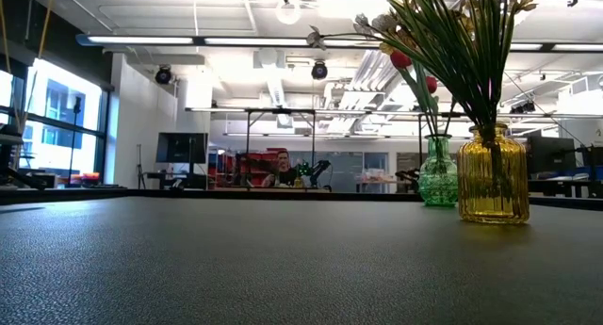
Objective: Sort flowers into vase by color
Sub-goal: Put the white flowers into the yellow vase
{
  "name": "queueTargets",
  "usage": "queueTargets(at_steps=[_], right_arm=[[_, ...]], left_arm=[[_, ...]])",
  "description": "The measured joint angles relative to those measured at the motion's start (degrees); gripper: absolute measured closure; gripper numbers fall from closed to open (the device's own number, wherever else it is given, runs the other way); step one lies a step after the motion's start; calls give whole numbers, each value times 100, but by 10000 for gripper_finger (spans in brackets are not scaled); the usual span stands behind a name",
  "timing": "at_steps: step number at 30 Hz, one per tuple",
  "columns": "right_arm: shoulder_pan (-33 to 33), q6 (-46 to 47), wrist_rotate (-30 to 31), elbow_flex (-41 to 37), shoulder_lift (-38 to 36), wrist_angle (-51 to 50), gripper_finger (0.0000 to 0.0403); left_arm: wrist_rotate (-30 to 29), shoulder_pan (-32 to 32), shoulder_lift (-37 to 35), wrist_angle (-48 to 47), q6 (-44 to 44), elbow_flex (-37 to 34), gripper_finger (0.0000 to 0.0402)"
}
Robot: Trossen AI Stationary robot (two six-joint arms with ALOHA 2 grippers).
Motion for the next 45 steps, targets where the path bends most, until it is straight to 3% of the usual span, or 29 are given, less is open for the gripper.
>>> queueTargets(at_steps=[5, 8, 10, 15, 19, 23, 28, 39, 45], right_arm=[[498, 985, 788, 0, -446, -1571, 401], [817, 2065, 1710, 0, -665, -2898, 401], [1023, 3234, 2321, 0, -804, -4197, 401], [1469, 7452, 3258, 0, -1077, -8059, 402], [1456, 10219, 3270, 0, -1098, -10627, 402], [1281, 11622, 3103, 0, -1099, -12077, 402], [1134, 11595, 2496, -148, -1125, -12020, 402], [1101, 13208, 2679, -1332, -1147, -12177, 403], [1081, 13390, 2863, -1486, -1423, -12180, 403]], left_arm=[[13, 3, 0, -724, -671, 0, 298], [12, 7, 0, -917, -889, 0, 287], [12, 7, 0, -917, -897, 0, 283], [11, 7, 0, -926, -895, 0, 282], [11, 10, 0, -943, -897, 0, 282], [15, 11, 0, -941, -900, 0, 282], [173, 11, 0, -938, -1039, 0, 282], [179, 24, 0, -933, -1046, 0, 282], [197, 77, 0, -933, -1050, 0, 282]])
